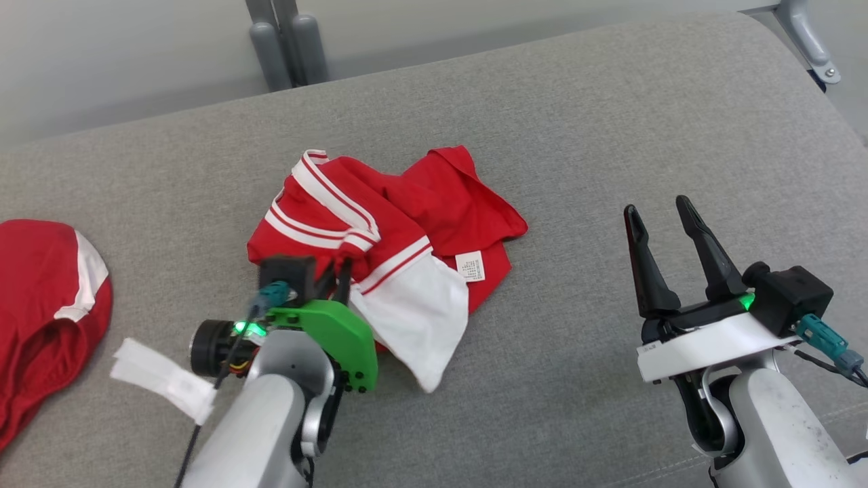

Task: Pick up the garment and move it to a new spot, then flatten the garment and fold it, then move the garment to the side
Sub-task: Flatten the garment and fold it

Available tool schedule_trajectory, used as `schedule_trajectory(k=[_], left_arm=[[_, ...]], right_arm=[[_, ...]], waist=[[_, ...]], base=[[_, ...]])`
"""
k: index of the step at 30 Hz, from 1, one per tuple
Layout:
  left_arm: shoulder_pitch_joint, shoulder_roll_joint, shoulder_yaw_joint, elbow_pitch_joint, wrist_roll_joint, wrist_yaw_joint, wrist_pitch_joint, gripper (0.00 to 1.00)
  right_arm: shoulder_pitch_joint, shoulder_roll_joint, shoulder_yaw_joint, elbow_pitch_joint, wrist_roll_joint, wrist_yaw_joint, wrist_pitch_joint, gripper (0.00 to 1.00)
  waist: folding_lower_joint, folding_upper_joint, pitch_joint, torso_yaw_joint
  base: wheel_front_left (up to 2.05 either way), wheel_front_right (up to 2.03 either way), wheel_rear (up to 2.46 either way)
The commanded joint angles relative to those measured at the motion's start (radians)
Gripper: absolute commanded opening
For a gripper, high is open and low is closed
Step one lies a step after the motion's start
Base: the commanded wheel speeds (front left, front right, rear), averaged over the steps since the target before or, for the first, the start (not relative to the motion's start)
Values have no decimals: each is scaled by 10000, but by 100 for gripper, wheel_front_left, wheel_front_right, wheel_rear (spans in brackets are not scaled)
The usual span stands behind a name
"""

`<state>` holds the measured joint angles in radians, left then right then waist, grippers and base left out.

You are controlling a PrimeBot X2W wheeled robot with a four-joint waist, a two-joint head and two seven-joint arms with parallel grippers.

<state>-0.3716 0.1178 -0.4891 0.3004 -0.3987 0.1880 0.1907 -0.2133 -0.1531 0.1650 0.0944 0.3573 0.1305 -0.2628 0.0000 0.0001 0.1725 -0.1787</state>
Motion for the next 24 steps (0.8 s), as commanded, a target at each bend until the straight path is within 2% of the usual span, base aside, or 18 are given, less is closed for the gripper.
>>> schedule_trajectory(k=[1,6,10,15,19,20,21,22,23,24], left_arm=[[233,211,293,-398,-205,187,-196,0],[821,477,1442,-1886,-966,497,-699,0],[1357,805,2267,-2379,-1396,798,-924,0],[1964,1185,3206,-2158,-1784,1101,-1144,0],[2295,1280,3657,-1661,-2048,1193,-1329,0],[2350,1309,3704,-1505,-2034,1173,-1386,6],[2363,1432,3635,-1250,-1894,1117,-1405,26],[2314,1417,3521,-985,-1861,1021,-1414,81],[2235,1369,3435,-787,-1876,935,-1399,100],[2132,1374,3374,-603,-1830,862,-1444,100]], right_arm=[[118,-54,-24,-40,-56,5,-29,100],[171,-107,-82,-74,-59,6,-29,100],[167,-128,-44,-51,-32,5,-29,100],[218,-185,-82,-35,-37,6,-29,100],[185,-236,-84,-2,-10,5,-29,100],[188,-240,-92,2,-10,5,-29,100],[207,-260,-104,6,-6,5,-29,100],[219,-275,-82,19,7,5,-29,100],[219,-296,-40,37,16,5,-29,100],[209,-315,-7,58,19,5,-29,100]], waist=[[0,-1,30,234],[0,-1,3,612],[0,-1,-34,878],[0,-1,-106,1128],[0,-1,-140,1221],[0,-1,-152,1243],[0,-1,-163,1281],[0,-1,-163,1310],[0,-1,-164,1327],[0,-1,-169,1334]], base=[[0,0,0],[0,0,0],[0,0,0],[0,0,0],[0,0,0],[0,0,0],[0,0,0],[0,0,0],[0,0,0],[0,0,0]])
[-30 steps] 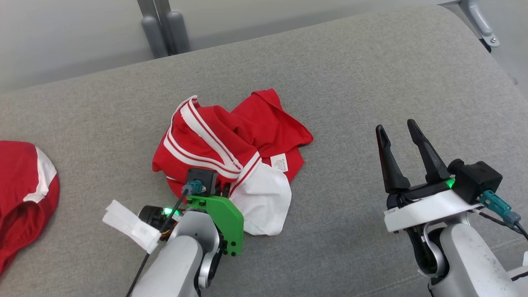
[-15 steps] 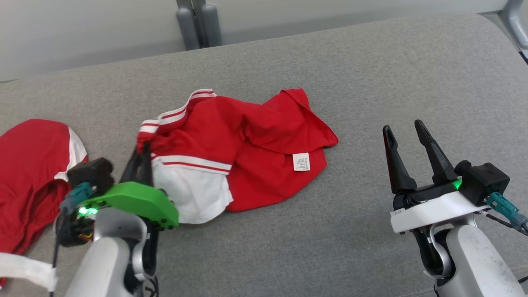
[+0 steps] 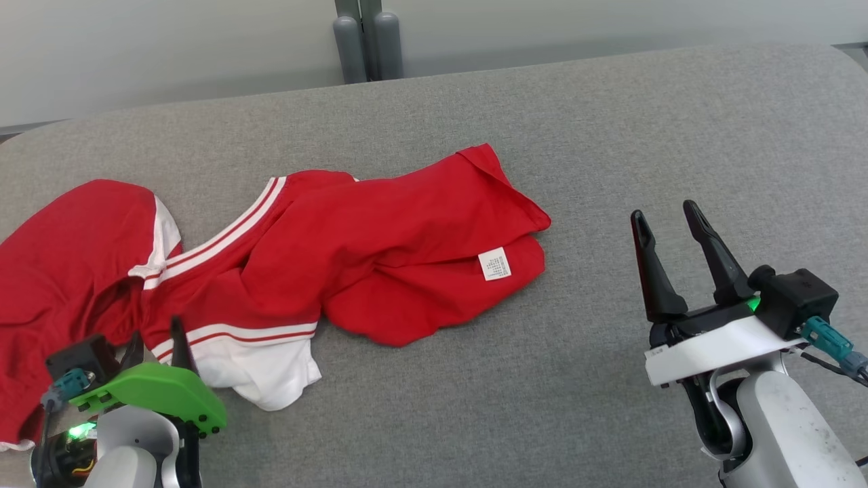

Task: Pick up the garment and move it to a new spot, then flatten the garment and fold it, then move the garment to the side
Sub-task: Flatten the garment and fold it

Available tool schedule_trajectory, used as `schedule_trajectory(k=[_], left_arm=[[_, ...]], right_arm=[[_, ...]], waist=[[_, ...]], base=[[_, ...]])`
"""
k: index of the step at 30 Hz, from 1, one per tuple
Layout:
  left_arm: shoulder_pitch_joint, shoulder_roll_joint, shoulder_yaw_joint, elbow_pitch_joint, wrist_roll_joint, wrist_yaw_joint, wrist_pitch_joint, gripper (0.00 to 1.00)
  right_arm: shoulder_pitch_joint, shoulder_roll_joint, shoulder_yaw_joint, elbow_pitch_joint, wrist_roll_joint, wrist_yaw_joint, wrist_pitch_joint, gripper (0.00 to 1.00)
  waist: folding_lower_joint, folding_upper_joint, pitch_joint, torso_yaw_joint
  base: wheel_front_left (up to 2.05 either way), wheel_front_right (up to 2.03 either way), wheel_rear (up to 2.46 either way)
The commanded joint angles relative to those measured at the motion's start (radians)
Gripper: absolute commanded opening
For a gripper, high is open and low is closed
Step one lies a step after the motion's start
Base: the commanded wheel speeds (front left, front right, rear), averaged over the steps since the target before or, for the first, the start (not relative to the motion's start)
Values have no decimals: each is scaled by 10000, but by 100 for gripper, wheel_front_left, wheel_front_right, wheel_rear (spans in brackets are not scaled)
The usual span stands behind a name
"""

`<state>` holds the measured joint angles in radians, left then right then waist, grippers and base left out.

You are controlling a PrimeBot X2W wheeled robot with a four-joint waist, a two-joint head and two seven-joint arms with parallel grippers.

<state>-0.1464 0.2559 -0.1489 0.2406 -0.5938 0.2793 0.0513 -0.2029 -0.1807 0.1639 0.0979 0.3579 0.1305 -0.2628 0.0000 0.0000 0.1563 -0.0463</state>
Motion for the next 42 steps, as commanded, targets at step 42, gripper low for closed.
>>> schedule_trajectory(k=[42], left_arm=[[2235,2027,-675,-3224,-237,-406,2482,100]], right_arm=[[101,-145,-132,-108,45,5,-28,100]], waist=[[0,0,121,-242]], base=[[0,0,0]])
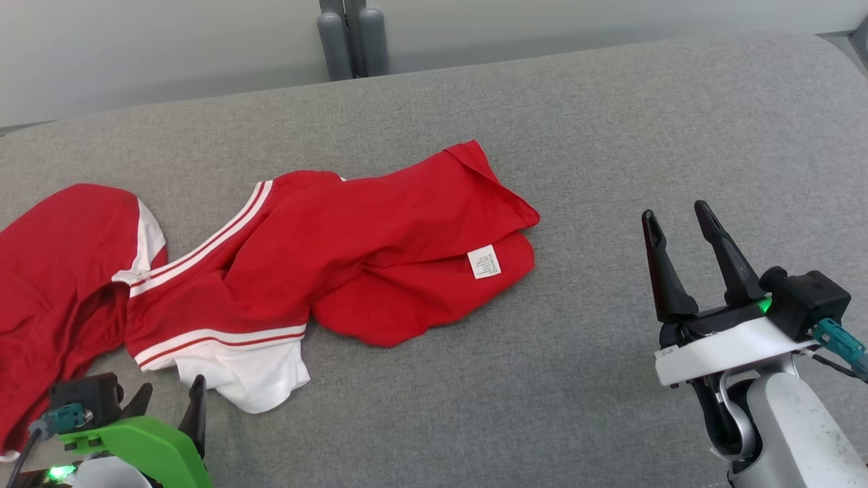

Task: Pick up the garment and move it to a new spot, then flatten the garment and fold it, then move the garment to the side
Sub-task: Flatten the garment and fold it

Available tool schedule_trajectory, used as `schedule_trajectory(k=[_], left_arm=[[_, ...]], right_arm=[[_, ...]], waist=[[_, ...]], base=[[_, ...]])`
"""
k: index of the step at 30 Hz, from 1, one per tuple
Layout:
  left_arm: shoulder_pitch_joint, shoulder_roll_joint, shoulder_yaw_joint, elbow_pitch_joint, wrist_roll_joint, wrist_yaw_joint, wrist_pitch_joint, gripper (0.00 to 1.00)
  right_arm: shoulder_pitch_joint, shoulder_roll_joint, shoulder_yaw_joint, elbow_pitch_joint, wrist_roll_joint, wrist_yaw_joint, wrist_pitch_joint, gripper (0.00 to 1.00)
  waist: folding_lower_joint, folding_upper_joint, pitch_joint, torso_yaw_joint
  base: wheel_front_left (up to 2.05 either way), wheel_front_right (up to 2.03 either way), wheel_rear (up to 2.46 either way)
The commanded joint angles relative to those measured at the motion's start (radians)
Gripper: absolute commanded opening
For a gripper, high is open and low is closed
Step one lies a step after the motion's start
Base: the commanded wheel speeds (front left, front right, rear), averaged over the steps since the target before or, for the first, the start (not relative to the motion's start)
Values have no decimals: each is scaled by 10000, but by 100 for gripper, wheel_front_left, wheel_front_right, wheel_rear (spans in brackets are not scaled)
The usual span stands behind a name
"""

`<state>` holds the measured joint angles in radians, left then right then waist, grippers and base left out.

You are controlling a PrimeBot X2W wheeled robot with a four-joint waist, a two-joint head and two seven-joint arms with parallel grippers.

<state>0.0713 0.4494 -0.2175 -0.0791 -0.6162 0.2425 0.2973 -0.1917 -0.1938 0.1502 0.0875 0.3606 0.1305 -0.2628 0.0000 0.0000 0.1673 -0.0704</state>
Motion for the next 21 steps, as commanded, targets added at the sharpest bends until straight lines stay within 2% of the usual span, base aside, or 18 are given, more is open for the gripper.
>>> schedule_trajectory(k=[1,9,14,15,16,17,18,21], left_arm=[[-78,200,1,-35,-125,-120,269,100],[-817,773,26,280,-1200,-735,2088,100],[-1192,1047,123,509,-1750,-1135,2717,100],[-1268,1094,112,616,-1798,-1214,2848,89],[-1321,1149,91,701,-1852,-1272,2962,68],[-1366,1199,62,764,-1941,-1311,3126,26],[-1388,1227,33,783,-2009,-1356,3258,0],[-1520,1359,71,696,-2233,-1428,3573,0]], right_arm=[[-55,11,24,3,11,5,-28,100],[-240,45,209,51,70,5,-28,100],[-324,67,118,2,96,5,-28,100],[-330,78,101,-7,94,5,-28,100],[-335,85,98,-10,90,5,-28,100],[-340,94,95,-7,90,6,-28,100],[-342,96,94,1,92,5,-28,100],[-369,105,64,28,102,5,-28,100]], waist=[[0,0,29,0],[0,0,227,-193],[0,0,447,-367],[0,0,484,-395],[0,0,506,-414],[0,0,528,-435],[0,0,539,-449],[0,0,551,-470]], base=[[0,0,0],[0,0,0],[0,0,0],[0,0,0],[0,0,0],[0,0,0],[0,0,0],[0,0,0]])
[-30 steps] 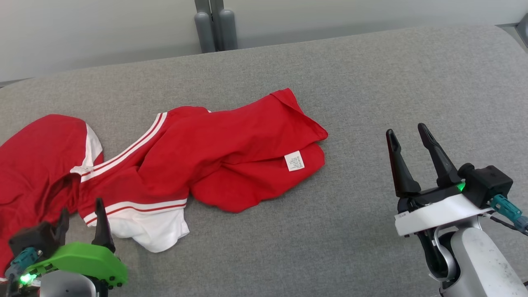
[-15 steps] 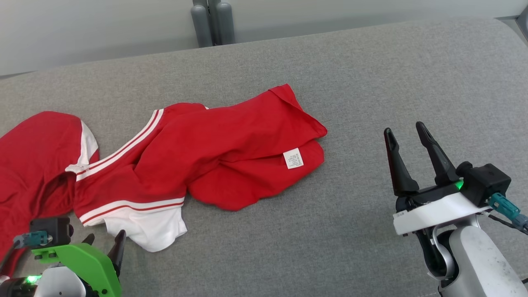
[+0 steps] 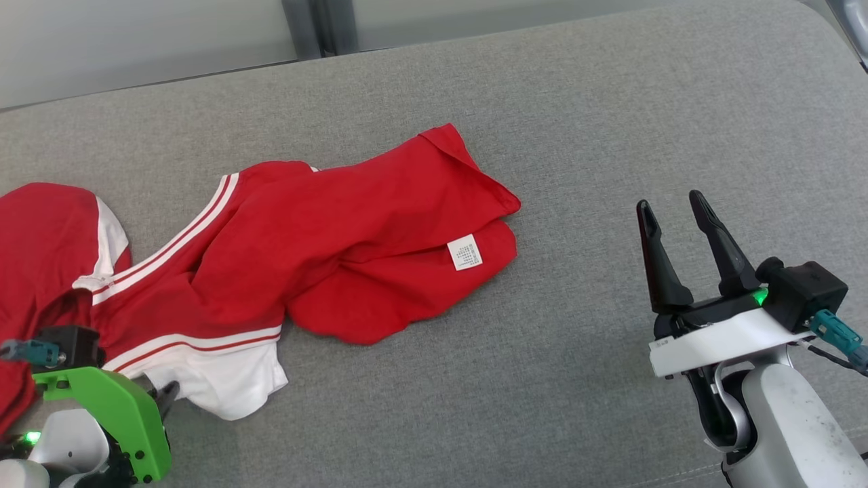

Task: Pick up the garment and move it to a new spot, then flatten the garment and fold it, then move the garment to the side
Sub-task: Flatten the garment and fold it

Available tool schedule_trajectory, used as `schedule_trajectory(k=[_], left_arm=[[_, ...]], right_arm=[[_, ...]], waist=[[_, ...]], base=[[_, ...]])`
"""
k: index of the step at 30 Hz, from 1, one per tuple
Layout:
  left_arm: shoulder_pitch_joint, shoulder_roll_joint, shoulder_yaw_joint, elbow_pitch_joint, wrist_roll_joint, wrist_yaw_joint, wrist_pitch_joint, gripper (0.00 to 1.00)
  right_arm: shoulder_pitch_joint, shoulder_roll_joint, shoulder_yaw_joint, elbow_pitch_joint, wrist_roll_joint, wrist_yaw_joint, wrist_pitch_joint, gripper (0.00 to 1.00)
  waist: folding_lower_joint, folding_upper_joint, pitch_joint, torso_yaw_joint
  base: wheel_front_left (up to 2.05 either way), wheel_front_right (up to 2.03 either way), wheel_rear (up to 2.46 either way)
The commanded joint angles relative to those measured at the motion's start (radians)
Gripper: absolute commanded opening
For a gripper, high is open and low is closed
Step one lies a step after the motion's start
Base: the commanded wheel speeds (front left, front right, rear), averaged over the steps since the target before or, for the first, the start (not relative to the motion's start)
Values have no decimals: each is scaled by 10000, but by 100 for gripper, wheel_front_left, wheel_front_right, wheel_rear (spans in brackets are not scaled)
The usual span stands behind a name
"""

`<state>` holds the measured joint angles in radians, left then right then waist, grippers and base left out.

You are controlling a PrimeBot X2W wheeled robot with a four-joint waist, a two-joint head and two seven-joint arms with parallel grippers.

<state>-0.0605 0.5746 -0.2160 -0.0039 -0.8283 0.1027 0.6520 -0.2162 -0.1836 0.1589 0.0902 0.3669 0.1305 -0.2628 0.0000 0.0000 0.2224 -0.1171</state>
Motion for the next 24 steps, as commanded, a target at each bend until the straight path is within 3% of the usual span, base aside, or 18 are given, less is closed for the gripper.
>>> schedule_trajectory(k=[1,13,24], left_arm=[[-198,135,76,-110,-153,-20,80,0],[165,606,319,-1924,-406,241,701,0],[1355,1027,538,-3697,-861,817,1526,0]], right_arm=[[-123,9,-31,6,40,6,-28,100],[4,89,-151,111,-33,5,-28,100],[108,-103,-369,204,56,5,-28,100]], waist=[[0,0,-8,-1],[0,0,-312,347],[0,0,-545,644]], base=[[0,0,0],[0,0,0],[0,0,0]])
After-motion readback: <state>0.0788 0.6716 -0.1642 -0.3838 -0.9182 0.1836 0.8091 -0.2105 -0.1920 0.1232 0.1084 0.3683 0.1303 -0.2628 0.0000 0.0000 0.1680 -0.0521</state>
